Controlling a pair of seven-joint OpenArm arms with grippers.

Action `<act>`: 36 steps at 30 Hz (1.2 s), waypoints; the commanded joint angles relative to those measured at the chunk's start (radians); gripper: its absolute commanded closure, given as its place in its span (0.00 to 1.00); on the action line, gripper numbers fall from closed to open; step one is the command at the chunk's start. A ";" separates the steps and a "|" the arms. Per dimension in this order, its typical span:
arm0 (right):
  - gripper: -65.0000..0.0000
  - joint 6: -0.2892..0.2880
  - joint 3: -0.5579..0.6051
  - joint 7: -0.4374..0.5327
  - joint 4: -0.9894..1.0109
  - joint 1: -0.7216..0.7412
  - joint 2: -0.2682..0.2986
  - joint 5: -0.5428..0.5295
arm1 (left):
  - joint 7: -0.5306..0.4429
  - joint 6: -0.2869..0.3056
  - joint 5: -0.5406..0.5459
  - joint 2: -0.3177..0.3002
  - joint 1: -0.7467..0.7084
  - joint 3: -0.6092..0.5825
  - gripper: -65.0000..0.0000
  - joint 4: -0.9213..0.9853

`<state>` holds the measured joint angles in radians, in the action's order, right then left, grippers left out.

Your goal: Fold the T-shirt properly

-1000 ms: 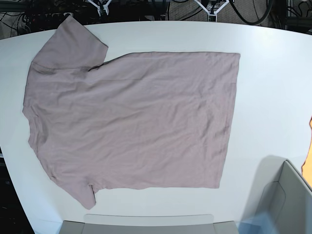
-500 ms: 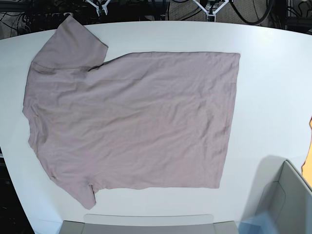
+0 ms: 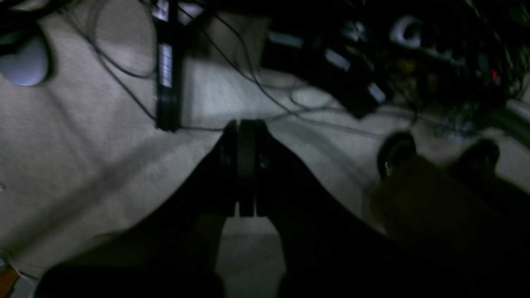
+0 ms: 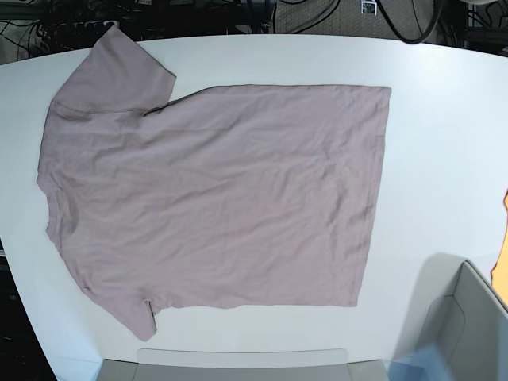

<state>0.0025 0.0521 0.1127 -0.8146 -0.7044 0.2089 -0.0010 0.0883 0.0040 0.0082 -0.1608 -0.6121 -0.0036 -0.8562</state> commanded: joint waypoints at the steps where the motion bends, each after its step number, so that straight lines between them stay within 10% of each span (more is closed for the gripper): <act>1: 1.00 0.001 -0.001 -0.018 -0.048 -0.044 0.013 -0.004 | -0.002 0.000 -0.001 0.000 -0.033 0.004 1.00 -0.062; 21: 1.00 0.004 -0.186 -0.117 -0.944 -0.605 0.241 -0.233 | 0.089 0.000 -0.001 -0.013 -0.552 0.251 1.00 -0.921; 28: 1.00 0.004 -0.294 -0.120 -1.162 -0.553 0.217 -0.228 | 0.166 0.000 -0.001 -0.010 -0.515 0.316 1.00 -1.136; 36: 1.00 0.001 -0.301 -0.365 -1.256 -0.318 0.179 -0.233 | 0.308 0.003 -0.001 -0.012 -0.314 0.311 1.00 -1.188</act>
<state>0.0086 -0.2459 -0.2699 -2.0567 -1.0077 0.3801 -0.2325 0.4118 0.0193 0.0097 -0.1669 -0.9092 0.3031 -2.0277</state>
